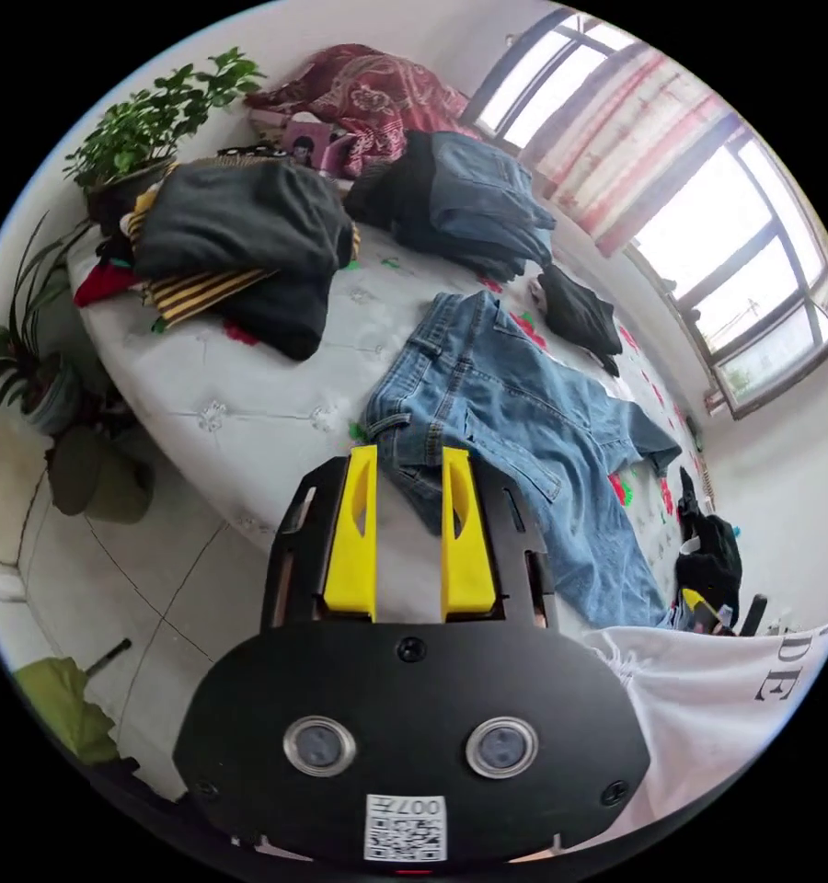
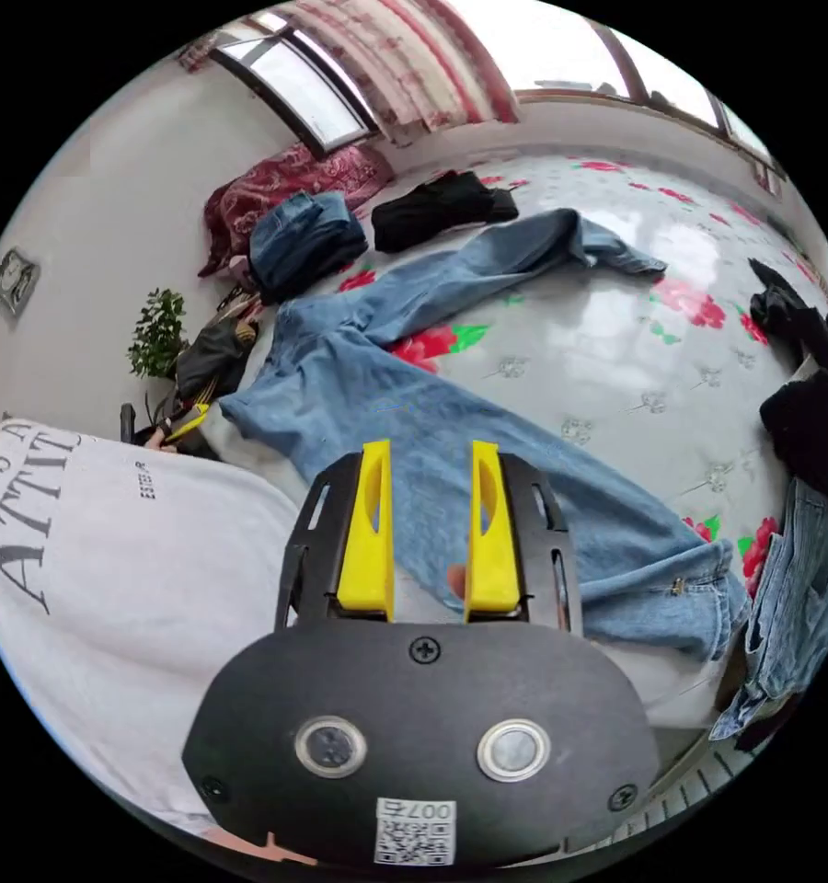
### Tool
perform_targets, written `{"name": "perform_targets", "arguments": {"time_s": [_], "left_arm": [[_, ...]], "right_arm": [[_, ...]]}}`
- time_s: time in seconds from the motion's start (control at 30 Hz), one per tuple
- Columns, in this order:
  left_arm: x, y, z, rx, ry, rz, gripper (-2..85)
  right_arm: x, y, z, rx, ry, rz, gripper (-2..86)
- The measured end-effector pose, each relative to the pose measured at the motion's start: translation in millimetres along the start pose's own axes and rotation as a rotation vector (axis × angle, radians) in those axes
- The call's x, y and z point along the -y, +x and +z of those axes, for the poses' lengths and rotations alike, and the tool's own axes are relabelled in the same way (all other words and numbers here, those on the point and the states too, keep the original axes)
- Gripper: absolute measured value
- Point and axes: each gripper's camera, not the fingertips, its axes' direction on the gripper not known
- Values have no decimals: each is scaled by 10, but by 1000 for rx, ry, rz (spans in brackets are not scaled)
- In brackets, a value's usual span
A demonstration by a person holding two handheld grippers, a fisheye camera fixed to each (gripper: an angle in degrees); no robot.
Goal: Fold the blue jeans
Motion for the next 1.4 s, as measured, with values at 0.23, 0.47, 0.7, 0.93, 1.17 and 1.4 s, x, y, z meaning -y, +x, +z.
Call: {"name": "perform_targets", "arguments": {"time_s": [0.23, 0.47, 0.7, 0.93, 1.17, 1.4], "left_arm": [[450, -917, 432, -260, -68, -219, 166], [932, -1091, 1065, -528, -278, -328, 48], [2295, 166, 384, -625, -173, 191, 22], [2496, 1299, -1349, -532, 98, 810, 30], [1406, -166, -291, -261, -260, 374, 38], [399, -1132, 531, -290, -395, -69, 38]], "right_arm": [[-141, -386, 788, -137, -372, -316, 110], [-37, -425, 877, -291, -479, -428, 56], [636, -394, -120, -535, -180, -422, 7], [802, -739, -1175, -718, 120, -438, 3], [385, -922, -621, -482, -8, -461, 15], [22, -709, -36, -320, -199, -278, 43]]}}
